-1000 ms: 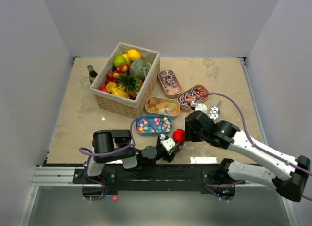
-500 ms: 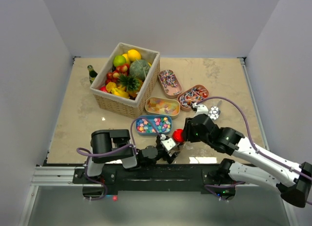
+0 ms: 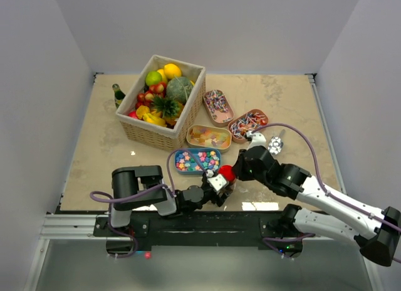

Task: Pack the candies
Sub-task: Screw the bottle lid onto the packing bottle.

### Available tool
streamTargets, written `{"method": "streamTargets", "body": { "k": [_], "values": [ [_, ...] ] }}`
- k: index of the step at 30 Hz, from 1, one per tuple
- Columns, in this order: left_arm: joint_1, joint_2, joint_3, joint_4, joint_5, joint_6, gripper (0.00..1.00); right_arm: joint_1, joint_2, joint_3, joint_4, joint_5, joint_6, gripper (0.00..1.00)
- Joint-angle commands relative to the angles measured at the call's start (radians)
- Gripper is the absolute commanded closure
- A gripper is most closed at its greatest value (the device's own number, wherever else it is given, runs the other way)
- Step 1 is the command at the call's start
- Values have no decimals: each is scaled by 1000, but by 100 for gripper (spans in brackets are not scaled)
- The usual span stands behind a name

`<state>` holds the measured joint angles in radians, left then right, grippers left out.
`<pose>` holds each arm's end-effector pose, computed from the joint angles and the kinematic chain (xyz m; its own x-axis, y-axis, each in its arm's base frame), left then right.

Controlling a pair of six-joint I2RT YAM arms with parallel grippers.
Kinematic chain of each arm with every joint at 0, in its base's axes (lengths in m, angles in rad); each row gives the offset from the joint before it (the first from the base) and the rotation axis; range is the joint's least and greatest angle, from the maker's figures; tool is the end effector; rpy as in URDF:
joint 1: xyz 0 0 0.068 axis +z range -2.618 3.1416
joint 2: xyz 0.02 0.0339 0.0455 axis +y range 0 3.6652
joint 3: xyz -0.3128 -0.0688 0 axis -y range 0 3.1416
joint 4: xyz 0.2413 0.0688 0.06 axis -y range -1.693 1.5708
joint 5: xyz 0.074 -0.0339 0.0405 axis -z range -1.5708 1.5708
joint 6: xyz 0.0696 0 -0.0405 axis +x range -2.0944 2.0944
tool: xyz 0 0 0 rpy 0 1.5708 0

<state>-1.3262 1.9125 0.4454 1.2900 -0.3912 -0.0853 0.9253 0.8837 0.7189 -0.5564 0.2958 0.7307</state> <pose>0.1095 -0.3289 0.1500 -0.1112 0.1202 -0.9865 0.7995 0.6005 -0.0169 0.1215 0.1276 0.2821 -0.7179 0.1080 -0.6877 -0.2059 0.9108 0.3579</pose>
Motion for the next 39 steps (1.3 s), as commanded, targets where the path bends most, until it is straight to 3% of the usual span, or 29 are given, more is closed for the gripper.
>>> {"method": "streamTargets", "body": {
  "k": [1,11,21,27,30,32,34,39],
  "values": [
    [-1,11,52,123,11,18,25,4,0,-47,-33,-41,19,84],
    [-1,45,76,95,-66,15,32,4,-57,-102,-88,-204,30,99],
    [-1,60,91,57,-89,30,32,4,-143,-144,-157,-316,62,100],
    [-5,74,90,54,-58,64,33,4,-218,-61,-239,-230,91,100],
    [-22,69,75,66,-55,81,33,4,-229,11,-270,-75,114,89],
    [-34,63,69,54,-55,122,33,4,-224,46,-278,27,124,69],
    [-41,63,65,51,-51,128,33,4,-201,89,-263,69,116,61],
    [-45,69,53,51,-38,116,33,4,-123,120,-170,103,55,57]
  ]
}}
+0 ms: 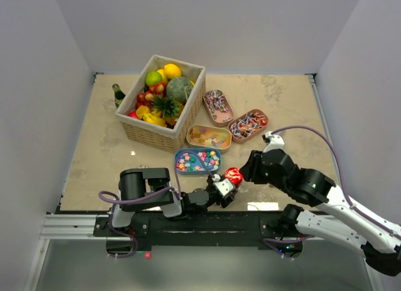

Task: Pack the candies
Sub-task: Screw the bottle lid onto the packing bottle.

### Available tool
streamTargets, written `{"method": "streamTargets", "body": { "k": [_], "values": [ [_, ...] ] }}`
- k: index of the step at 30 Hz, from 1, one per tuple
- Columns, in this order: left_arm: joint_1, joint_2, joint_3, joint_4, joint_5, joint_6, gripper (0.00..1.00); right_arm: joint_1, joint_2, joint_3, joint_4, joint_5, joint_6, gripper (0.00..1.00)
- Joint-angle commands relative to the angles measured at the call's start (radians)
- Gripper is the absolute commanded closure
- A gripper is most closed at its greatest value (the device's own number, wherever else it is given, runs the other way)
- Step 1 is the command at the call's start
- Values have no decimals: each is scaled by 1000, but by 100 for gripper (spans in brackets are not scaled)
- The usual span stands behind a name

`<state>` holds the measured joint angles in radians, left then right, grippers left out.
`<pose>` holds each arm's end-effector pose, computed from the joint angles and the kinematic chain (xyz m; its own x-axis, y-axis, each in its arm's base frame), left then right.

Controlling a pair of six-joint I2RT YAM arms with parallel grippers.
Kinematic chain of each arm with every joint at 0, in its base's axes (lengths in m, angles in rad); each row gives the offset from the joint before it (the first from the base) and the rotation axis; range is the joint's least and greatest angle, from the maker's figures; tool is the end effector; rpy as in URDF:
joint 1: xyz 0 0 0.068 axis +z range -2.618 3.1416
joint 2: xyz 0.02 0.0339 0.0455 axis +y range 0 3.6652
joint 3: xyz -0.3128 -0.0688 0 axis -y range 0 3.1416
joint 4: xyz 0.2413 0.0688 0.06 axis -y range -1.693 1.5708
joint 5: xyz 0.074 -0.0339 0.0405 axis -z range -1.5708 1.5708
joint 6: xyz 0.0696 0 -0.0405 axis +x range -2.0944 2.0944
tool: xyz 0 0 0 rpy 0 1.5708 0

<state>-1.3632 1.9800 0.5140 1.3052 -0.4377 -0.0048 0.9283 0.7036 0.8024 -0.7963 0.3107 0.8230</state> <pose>0.1040 -0.3507 0.1448 -0.0368 0.1538 -0.9874 0.7999 0.5968 0.0631 0.0909 0.0859 0.3093 -0.7177 0.2061 -0.6652 -0.1407 0.8926 0.4284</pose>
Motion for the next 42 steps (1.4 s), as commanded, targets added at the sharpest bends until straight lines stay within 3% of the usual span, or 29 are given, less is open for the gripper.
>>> {"method": "streamTargets", "body": {
  "k": [1,6,16,21,27,36,42],
  "values": [
    [-8,5,-19,40,11,28,33,1,71,34,86,85,-50,57],
    [-11,17,-29,54,13,16,33,1,135,-2,186,34,-131,59],
    [-11,34,-42,78,17,12,35,0,146,-80,209,8,-171,67],
    [-11,39,-42,81,14,11,36,0,142,-121,195,-1,-148,71],
    [-11,43,-39,80,7,-20,37,0,102,-183,206,-54,-107,88],
    [-13,43,4,8,-55,-24,37,0,73,-249,200,-182,-55,90],
    [3,60,38,-27,-67,-27,37,0,77,-266,148,-213,-9,99]
  ]
}}
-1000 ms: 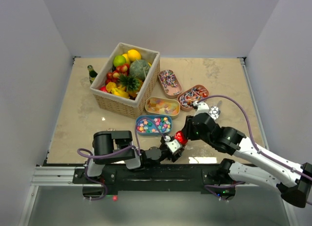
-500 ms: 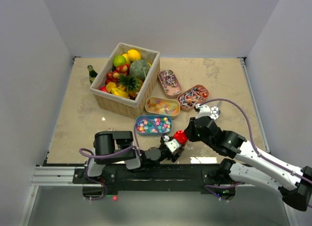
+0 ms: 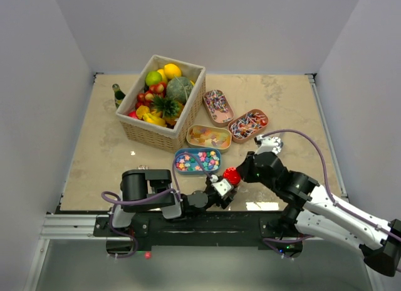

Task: Pack the candies
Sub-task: Screw the bottle lid onto the packing bottle.

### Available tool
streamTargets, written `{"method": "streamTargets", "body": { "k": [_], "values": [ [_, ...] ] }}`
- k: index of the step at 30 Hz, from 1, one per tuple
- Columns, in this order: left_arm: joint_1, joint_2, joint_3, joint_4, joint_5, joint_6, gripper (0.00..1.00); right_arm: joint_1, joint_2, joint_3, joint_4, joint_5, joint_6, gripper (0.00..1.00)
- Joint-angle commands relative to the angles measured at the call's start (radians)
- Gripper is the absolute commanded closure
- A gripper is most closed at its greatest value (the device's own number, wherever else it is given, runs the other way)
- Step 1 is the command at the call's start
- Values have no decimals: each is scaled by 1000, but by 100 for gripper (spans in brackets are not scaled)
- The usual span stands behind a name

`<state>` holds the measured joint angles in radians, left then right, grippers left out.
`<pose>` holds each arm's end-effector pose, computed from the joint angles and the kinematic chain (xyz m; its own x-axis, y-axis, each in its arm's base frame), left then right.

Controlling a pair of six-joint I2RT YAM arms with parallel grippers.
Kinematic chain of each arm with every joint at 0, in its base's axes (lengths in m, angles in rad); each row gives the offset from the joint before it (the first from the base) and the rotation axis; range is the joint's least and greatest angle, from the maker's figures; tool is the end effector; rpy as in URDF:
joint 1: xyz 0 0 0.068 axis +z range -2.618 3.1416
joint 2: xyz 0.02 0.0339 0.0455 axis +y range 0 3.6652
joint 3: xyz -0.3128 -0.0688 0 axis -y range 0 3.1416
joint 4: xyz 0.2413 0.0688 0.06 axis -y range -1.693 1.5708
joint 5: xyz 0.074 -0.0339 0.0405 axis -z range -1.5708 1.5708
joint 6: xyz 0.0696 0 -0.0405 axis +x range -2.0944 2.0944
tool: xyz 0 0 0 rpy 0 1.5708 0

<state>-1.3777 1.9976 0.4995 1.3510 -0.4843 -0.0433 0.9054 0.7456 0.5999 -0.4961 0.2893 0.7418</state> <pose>0.1011 -0.3481 0.1421 -0.0619 0.1168 -0.9912 0.7782 0.6275 0.0254 0.1084 0.1060 0.2658 -0.6866 0.1740 -0.7059 -0.2022 0.8869 0.4153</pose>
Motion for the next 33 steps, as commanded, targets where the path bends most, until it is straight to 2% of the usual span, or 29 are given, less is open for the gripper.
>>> {"method": "streamTargets", "body": {
  "k": [1,21,30,33],
  "values": [
    [20,44,56,-76,-17,8,37,23,32,-61,-160,-190,77,100],
    [65,76,123,-179,10,-15,37,24,-84,-95,-209,-271,128,100],
    [57,46,73,-133,32,11,37,23,-138,20,-346,-30,194,99],
    [48,27,62,-128,26,34,33,23,-132,23,-332,5,221,73]
  ]
}}
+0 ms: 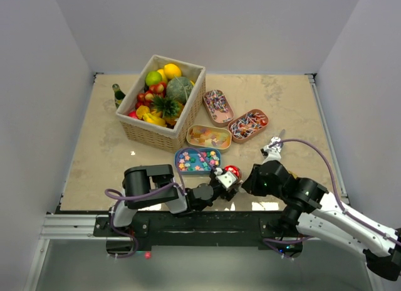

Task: Pack the candies
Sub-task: Screw the bottle lid onto the packing bottle.

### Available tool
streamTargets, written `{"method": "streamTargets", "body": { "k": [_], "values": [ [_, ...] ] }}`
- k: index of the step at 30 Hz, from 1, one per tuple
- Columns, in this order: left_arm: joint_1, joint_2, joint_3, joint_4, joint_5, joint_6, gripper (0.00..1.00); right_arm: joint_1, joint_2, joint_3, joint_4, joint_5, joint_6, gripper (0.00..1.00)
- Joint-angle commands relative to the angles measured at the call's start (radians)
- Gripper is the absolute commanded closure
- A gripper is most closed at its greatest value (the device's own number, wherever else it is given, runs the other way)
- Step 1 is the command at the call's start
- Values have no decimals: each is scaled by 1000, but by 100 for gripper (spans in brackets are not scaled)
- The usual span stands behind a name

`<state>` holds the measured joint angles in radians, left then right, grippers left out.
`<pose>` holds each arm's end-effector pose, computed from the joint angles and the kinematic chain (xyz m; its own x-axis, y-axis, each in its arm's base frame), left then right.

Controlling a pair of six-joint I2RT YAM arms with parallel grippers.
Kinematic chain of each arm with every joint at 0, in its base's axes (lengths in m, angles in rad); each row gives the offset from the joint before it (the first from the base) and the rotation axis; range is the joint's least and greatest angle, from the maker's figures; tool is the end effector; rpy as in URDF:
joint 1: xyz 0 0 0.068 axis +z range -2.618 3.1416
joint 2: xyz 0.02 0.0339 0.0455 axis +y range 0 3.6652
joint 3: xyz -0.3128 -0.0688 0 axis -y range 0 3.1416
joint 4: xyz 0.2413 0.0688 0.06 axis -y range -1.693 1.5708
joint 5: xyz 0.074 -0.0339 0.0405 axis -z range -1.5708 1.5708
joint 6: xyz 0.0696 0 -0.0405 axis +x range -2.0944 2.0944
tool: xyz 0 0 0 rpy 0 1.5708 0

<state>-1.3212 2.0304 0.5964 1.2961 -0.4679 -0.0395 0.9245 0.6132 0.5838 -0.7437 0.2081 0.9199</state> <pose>0.1257 -0.3662 0.1443 -0.0637 0.1073 -0.9922 0.7526 0.6581 0.0228 0.0770 0.0782 0.2472 -0.8054 0.2249 -0.5485 -0.0847 0.8721 0.4820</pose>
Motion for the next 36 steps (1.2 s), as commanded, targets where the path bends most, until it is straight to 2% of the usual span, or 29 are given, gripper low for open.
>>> {"method": "streamTargets", "body": {
  "k": [1,7,10,18,25,30,36],
  "values": [
    [-13,-10,-35,-70,8,35,28,5,2,40,-79,97,49,68],
    [-30,-25,-21,-93,-2,70,18,4,-9,73,-22,139,59,43],
    [-32,-33,-21,-93,-2,72,17,4,-26,86,4,140,51,41],
    [-33,-44,-15,-100,5,78,16,4,6,80,60,117,20,40],
    [-33,-79,-44,-96,0,56,15,4,53,70,79,212,36,40],
    [-39,-192,-109,-161,-9,-16,9,4,65,70,83,243,34,40],
    [-75,-404,-194,-337,-103,-147,1,4,20,105,47,269,16,37]
  ]
}}
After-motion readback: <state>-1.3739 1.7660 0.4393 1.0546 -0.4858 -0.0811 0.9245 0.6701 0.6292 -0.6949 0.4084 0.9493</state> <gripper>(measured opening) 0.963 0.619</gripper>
